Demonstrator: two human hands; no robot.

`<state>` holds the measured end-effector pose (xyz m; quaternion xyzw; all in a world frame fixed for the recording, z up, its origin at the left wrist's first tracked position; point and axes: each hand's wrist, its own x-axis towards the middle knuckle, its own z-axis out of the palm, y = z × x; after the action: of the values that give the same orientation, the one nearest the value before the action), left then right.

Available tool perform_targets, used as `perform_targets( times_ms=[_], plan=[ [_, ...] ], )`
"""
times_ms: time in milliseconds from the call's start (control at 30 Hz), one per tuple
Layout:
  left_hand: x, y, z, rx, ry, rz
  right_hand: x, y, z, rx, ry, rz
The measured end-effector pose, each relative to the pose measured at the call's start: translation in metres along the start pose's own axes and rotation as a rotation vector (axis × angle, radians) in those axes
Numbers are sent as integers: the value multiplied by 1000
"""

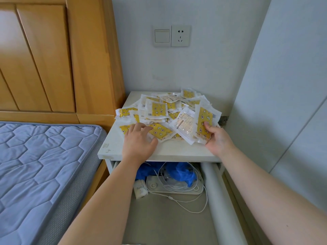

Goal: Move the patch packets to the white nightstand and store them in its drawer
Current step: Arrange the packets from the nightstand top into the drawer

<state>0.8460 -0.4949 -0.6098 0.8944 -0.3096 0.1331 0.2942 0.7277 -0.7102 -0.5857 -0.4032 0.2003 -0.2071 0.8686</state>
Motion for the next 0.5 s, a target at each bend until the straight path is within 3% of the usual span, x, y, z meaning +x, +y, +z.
perform_targets(
  times_ms=[133, 233, 300, 433, 500],
  plan=[
    [-1, 2, 2, 8, 248, -243, 5, 1, 0, -81, 52, 29],
    [6, 2, -1, 131, 1, -443, 8, 4, 5, -170, 133, -16],
    [7, 2, -4, 192, -138, -435, 9, 8, 6, -246, 198, -78],
    [0, 3, -16, 177, -124, -365, 8, 16, 4, -373, 315, -199],
    [-2, 1, -22, 137, -138, -437, 5, 16, 0, -380, 340, -214]
  ],
)
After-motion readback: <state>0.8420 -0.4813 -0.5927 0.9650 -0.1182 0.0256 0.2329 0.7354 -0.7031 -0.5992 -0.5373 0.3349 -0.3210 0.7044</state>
